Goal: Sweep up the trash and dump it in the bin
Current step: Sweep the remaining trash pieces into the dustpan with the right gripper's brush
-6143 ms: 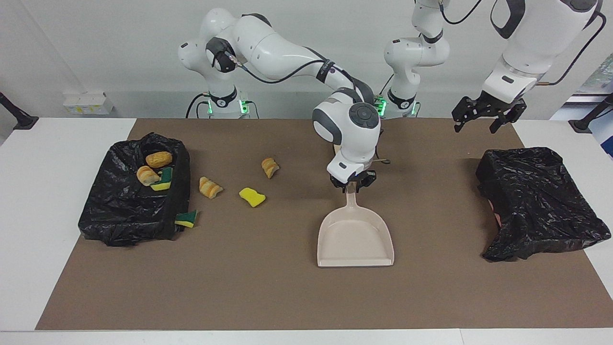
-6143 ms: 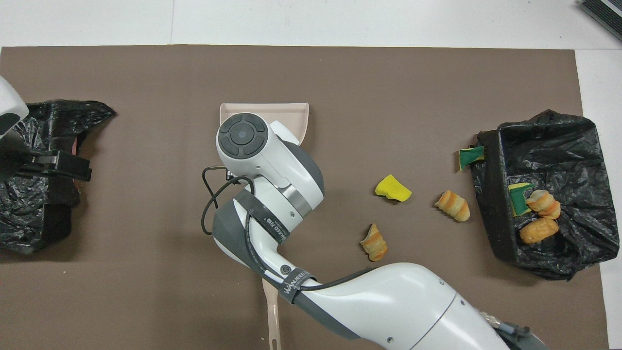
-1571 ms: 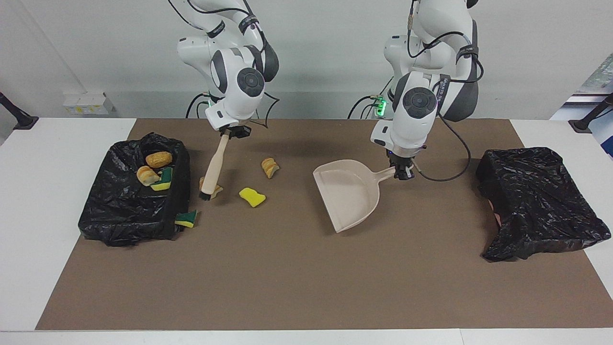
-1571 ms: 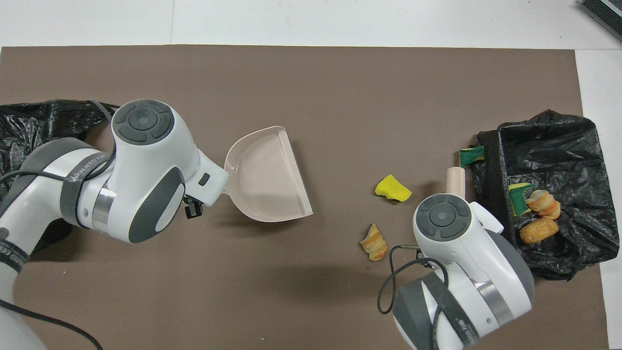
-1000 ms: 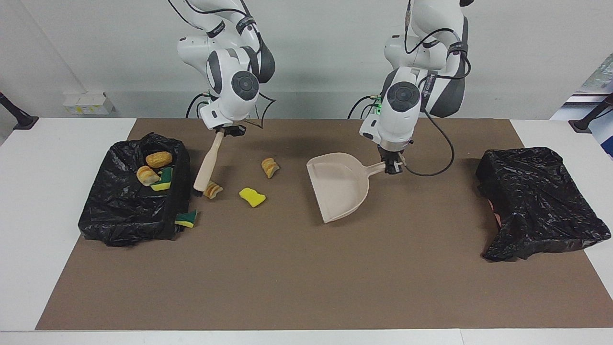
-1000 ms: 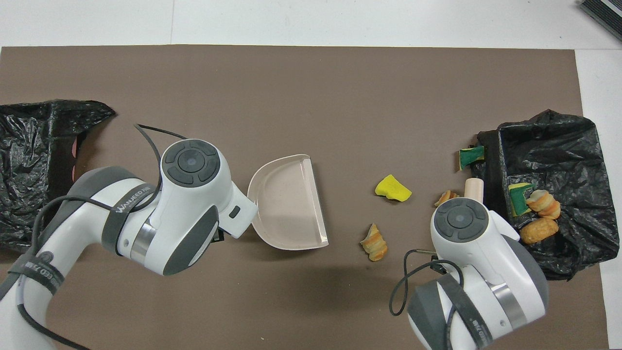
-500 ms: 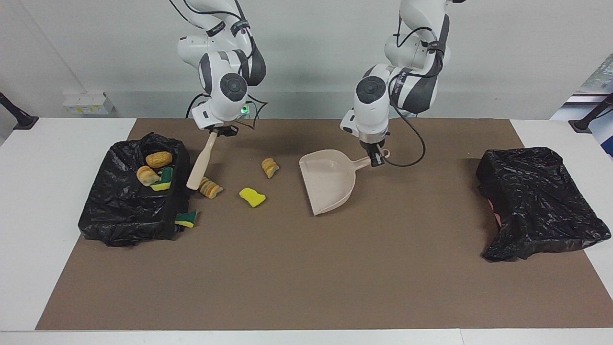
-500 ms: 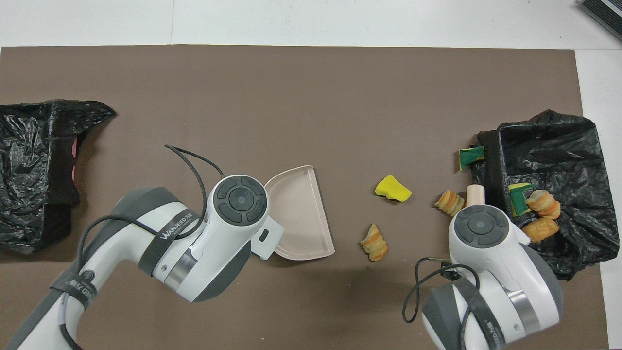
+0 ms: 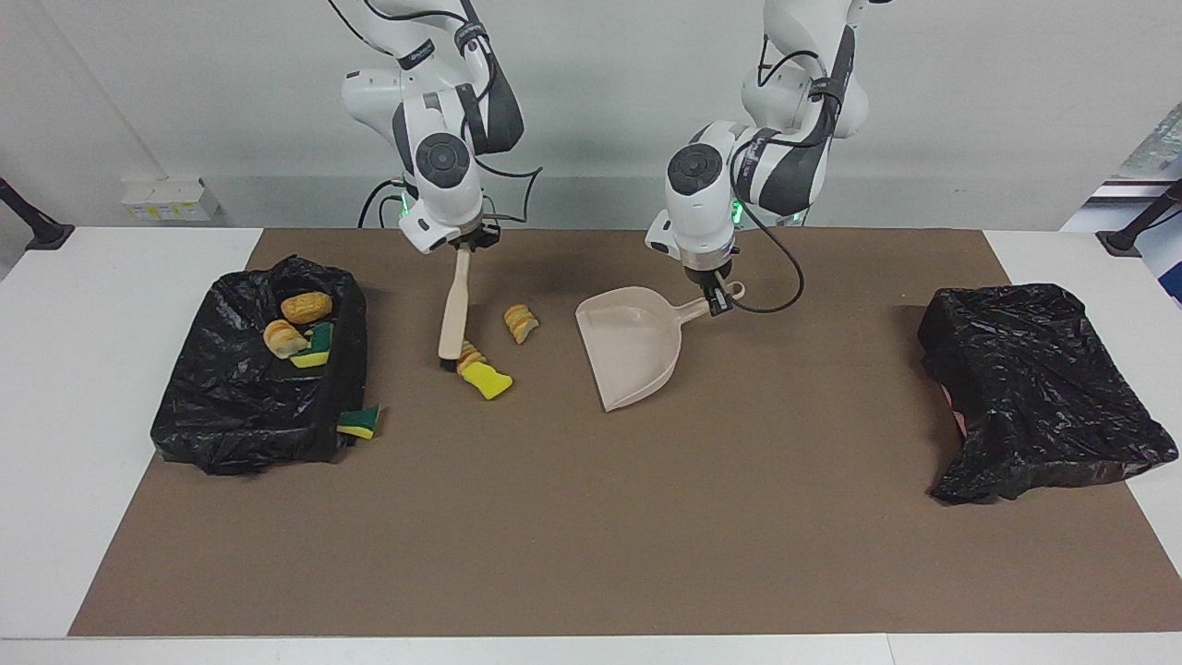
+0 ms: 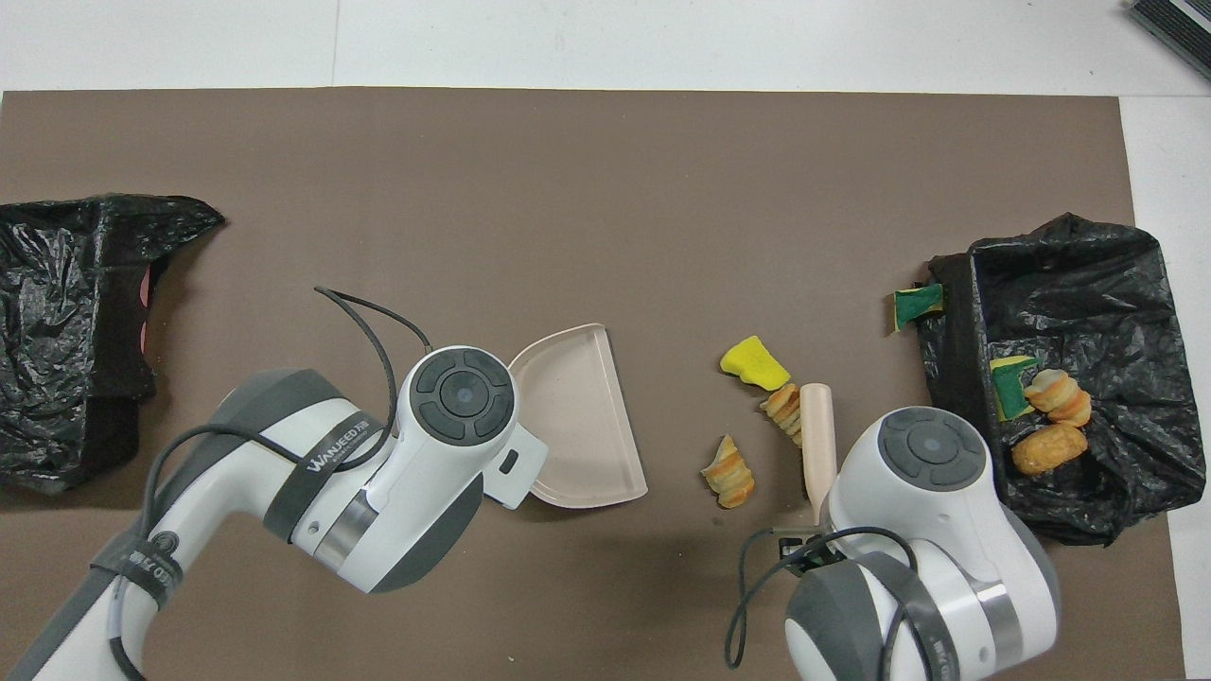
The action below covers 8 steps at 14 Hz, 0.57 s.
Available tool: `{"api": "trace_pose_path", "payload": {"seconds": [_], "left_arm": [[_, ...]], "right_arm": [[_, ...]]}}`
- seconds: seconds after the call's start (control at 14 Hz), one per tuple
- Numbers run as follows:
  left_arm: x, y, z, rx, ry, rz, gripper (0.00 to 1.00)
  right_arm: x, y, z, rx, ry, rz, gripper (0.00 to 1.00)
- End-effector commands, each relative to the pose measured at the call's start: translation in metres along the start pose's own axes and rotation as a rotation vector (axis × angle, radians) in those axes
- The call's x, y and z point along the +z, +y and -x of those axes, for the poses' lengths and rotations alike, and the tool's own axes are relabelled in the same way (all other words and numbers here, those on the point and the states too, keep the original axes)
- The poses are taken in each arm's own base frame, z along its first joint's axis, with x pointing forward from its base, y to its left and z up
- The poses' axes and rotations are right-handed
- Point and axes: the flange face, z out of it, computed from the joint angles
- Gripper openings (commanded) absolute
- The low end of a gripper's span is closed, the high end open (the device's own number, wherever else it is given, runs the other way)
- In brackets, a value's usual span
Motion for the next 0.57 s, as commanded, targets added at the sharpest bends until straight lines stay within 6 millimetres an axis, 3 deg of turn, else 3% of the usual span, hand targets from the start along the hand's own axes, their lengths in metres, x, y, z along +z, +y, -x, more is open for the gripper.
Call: {"api": "trace_pose_path", "payload": {"seconds": [0.0, 0.14, 0.36, 0.5], "left_arm": [[-0.002, 0.005, 0.007, -0.010, 0.008, -0.034, 0.00], [-0.001, 0.005, 0.008, -0.011, 0.008, -0.034, 0.00], [-0.001, 0.003, 0.009, -0.016, 0.010, -0.034, 0.00], [0.000, 0.003, 0.009, -0.016, 0.009, -0.033, 0.00]], "right_arm": [[-0.012, -0.017, -0.006, -0.045, 0.000, -0.086, 0.00], [-0.016, -0.024, -0.011, -0.046, -0.006, -0.118, 0.00], [0.002, -0.067, -0.017, -0.085, 0.005, -0.130, 0.00], [-0.006, -0.086, -0.017, -0.089, -0.004, -0.196, 0.00]]}}
